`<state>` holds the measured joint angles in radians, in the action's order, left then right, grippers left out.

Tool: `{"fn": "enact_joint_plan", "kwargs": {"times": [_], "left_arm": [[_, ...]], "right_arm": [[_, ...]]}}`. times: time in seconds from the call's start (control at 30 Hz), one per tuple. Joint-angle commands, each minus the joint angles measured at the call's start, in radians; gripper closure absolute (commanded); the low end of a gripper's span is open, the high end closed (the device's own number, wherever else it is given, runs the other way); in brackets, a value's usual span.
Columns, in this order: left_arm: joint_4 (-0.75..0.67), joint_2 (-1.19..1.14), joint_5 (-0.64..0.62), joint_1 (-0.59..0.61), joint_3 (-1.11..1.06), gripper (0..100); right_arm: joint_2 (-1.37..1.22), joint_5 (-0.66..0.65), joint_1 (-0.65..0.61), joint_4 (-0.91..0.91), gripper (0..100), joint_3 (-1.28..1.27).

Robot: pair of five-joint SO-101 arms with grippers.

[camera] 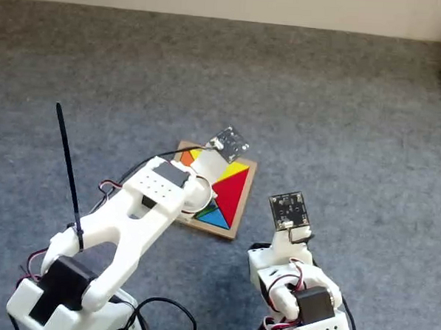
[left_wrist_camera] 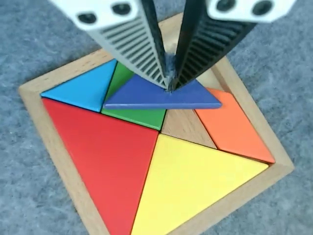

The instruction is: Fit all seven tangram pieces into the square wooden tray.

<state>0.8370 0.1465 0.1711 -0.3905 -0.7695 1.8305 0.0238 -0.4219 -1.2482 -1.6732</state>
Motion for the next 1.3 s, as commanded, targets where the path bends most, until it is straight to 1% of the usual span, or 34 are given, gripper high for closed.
{"fn": "enact_joint_plan", "kwargs": {"times": [0.0, 0.07, 0.17, 0.4, 0.5, 0.9, 1.0, 1.1, 1.23, 1.27], "left_arm": [[0.046, -0.018, 0.023, 0.016, 0.008, 99], [0.058, -0.018, 0.066, 0.016, 0.007, 99], [0.087, -0.018, 0.098, 0.027, 0.005, 99], [0.101, -0.018, 0.138, 0.165, 0.008, 99], [0.103, -0.018, 0.153, 0.171, 0.008, 99], [0.103, -0.008, 0.149, 0.173, 0.010, 99], [0.100, 0.054, 0.149, 0.177, -0.010, 99], [0.094, 0.148, 0.149, 0.179, -0.081, 99], [0.002, 0.288, 0.146, 0.173, -0.193, 99], [-0.023, 0.320, 0.124, 0.171, -0.219, 99]], "right_arm": [[0.018, -0.009, 0.001, -0.004, 98.8, -0.113], [0.018, -0.009, 0.001, -0.004, 98.8, -0.113], [0.018, -0.009, 0.001, -0.004, 98.8, -0.113], [0.019, -0.009, 0.001, -0.004, 98.8, -0.113], [0.019, -0.009, 0.001, -0.004, 98.8, -0.113], [0.021, -0.009, 0.001, -0.004, 98.8, -0.113], [0.021, -0.009, 0.001, -0.004, 98.8, -0.113], [0.021, -0.009, 0.012, -0.004, 98.8, -0.113], [0.021, -0.009, 0.019, -0.004, 98.8, -0.113], [0.021, -0.009, 0.021, -0.004, 98.8, -0.113]]}}
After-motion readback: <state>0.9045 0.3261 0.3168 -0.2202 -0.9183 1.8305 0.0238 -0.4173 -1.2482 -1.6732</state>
